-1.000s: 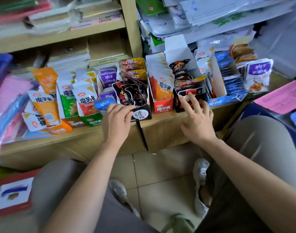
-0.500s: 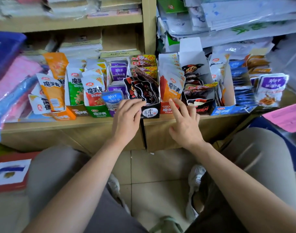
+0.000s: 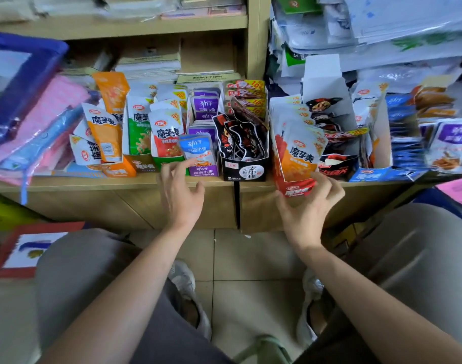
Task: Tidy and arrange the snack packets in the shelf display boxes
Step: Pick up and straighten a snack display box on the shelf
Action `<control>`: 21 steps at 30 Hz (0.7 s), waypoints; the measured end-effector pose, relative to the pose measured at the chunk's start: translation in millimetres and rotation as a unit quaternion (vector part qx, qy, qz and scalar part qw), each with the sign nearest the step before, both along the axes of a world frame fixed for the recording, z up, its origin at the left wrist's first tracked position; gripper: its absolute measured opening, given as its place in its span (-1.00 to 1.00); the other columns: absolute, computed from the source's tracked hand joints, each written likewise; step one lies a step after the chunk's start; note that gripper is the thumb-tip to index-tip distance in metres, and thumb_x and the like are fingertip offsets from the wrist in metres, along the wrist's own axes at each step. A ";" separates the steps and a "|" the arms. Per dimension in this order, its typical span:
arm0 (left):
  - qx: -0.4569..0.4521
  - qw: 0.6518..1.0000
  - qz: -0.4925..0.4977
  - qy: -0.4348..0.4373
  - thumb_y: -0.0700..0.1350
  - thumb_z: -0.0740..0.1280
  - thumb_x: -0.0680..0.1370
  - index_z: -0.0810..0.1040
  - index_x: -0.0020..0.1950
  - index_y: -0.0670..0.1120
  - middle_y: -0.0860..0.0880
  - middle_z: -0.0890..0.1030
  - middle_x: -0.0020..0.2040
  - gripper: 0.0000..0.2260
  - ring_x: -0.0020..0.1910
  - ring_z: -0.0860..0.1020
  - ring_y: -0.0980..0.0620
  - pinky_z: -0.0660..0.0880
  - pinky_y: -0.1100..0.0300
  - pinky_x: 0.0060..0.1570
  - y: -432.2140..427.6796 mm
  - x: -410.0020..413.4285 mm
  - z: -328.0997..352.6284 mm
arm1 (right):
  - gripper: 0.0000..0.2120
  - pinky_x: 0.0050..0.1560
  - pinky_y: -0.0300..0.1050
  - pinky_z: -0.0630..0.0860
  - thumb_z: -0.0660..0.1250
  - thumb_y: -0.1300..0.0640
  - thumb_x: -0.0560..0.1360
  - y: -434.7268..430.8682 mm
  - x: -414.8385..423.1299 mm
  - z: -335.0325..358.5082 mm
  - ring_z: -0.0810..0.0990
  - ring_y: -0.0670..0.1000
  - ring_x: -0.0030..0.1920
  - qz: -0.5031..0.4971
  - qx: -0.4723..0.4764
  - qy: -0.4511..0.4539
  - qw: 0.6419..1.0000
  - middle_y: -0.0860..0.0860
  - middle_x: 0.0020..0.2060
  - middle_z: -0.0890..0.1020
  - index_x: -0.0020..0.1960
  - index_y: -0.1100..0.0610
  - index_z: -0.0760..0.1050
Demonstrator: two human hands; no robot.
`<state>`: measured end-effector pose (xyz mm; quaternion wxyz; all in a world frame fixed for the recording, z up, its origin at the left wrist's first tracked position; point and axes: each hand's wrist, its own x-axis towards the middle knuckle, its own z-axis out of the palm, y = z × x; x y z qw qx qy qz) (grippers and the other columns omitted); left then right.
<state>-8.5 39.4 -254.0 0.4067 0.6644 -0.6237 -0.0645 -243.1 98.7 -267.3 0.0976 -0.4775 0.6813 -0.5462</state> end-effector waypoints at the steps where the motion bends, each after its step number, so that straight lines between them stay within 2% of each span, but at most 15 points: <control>1: 0.011 1.000 -0.007 -0.001 -0.20 0.53 0.44 0.58 0.28 -0.02 -0.09 0.48 0.23 -0.58 0.26 0.48 -0.09 0.47 0.21 0.09 -0.2 1.1 -2.3 | -0.26 0.32 -0.05 0.43 0.63 0.20 0.31 -1.3 0.1 -1.1 0.21 -0.03 0.31 -0.007 -0.006 -0.023 1.000 0.18 0.28 0.24 0.33 0.22 0.29; 3: 0.021 1.000 -0.020 -0.002 -0.20 0.53 0.44 0.59 0.30 -0.03 -0.10 0.46 0.24 -0.57 0.27 0.47 -0.07 0.32 0.43 0.10 -0.5 0.8 -5.6 | -0.21 0.30 -0.12 0.46 0.63 0.17 0.32 -5.2 -0.9 -1.5 0.28 -0.06 0.29 -0.014 -0.002 -0.062 0.998 0.13 0.27 0.27 0.37 0.26 0.24; 4: 0.020 0.999 -0.025 -0.003 -0.21 0.54 0.44 0.59 0.30 -0.04 -0.10 0.46 0.24 -0.56 0.26 0.47 -0.07 0.29 0.47 0.09 -0.2 -0.4 -6.8 | -0.19 0.29 -0.12 0.48 0.63 0.14 0.33 -6.9 -1.4 -0.4 0.36 -0.04 0.28 -0.013 0.009 -0.093 0.996 0.10 0.28 0.29 0.39 0.25 0.22; 7: 0.015 0.999 -0.033 -0.009 -0.20 0.54 0.43 0.60 0.32 -0.03 -0.11 0.43 0.28 -0.54 0.27 0.47 -0.10 0.37 0.31 0.13 1.0 -7.9 -7.8 | -0.17 0.27 -0.02 0.55 0.64 -0.04 0.31 -12.4 -1.0 5.2 0.53 -0.02 0.25 -0.002 0.071 -0.165 0.984 0.03 0.28 0.46 0.42 0.10 0.26; 11: 0.031 0.996 -0.079 -0.011 -0.17 0.53 0.44 0.54 0.40 0.02 -0.08 0.33 0.34 -0.47 0.29 0.43 -0.08 0.38 0.23 0.23 5.9 -23.3 -11.8 | -0.33 0.21 0.01 0.58 0.64 -0.09 0.28 -17.1 -4.1 9.5 0.56 -0.05 0.14 -0.020 0.113 -0.119 0.986 -0.06 0.14 0.54 0.25 -0.03 0.36; 14: 0.056 0.993 -0.106 0.017 -0.16 0.53 0.47 0.46 0.48 0.02 -0.07 0.26 0.40 -0.41 0.30 0.43 0.01 0.30 0.26 0.33 10.6 -34.0 -13.9 | -0.42 0.14 -0.09 0.58 0.63 -0.04 0.31 -12.6 -5.5 19.2 0.57 -0.08 0.03 -0.025 0.116 -0.122 0.985 -0.10 0.04 0.57 0.18 -0.06 0.37; 16: 0.062 0.993 -0.101 0.019 -0.17 0.52 0.48 0.43 0.51 0.01 -0.08 0.23 0.43 -0.39 0.30 0.40 0.08 0.23 0.38 0.33 14.1 -37.7 -12.9 | -0.47 0.06 -0.21 0.55 0.62 0.00 0.33 -6.0 -6.1 26.4 0.57 -0.11 -0.04 -0.030 0.107 -0.121 0.986 -0.12 -0.02 0.58 0.17 0.00 0.41; 19: 0.066 0.992 -0.103 0.021 -0.19 0.52 0.48 0.41 0.53 -0.01 -0.10 0.21 0.45 -0.36 0.27 0.34 0.17 0.08 0.66 0.22 17.1 -40.4 -11.6 | -0.49 -0.07 -0.40 0.52 0.62 -0.03 0.30 4.4 -10.0 38.9 0.61 -0.16 -0.11 -0.042 0.084 -0.120 0.988 -0.12 -0.07 0.64 0.16 0.06 0.52; 21: 0.062 0.993 -0.102 0.025 -0.20 0.53 0.46 0.41 0.53 -0.03 -0.10 0.24 0.41 -0.34 0.26 0.40 0.11 0.11 0.62 0.24 17.2 -43.4 -12.1 | -0.49 -0.07 -0.35 0.57 0.62 -0.05 0.28 12.2 -14.1 49.1 0.62 -0.24 -0.13 -0.051 0.061 -0.118 0.990 -0.12 -0.10 0.66 0.14 0.06 0.55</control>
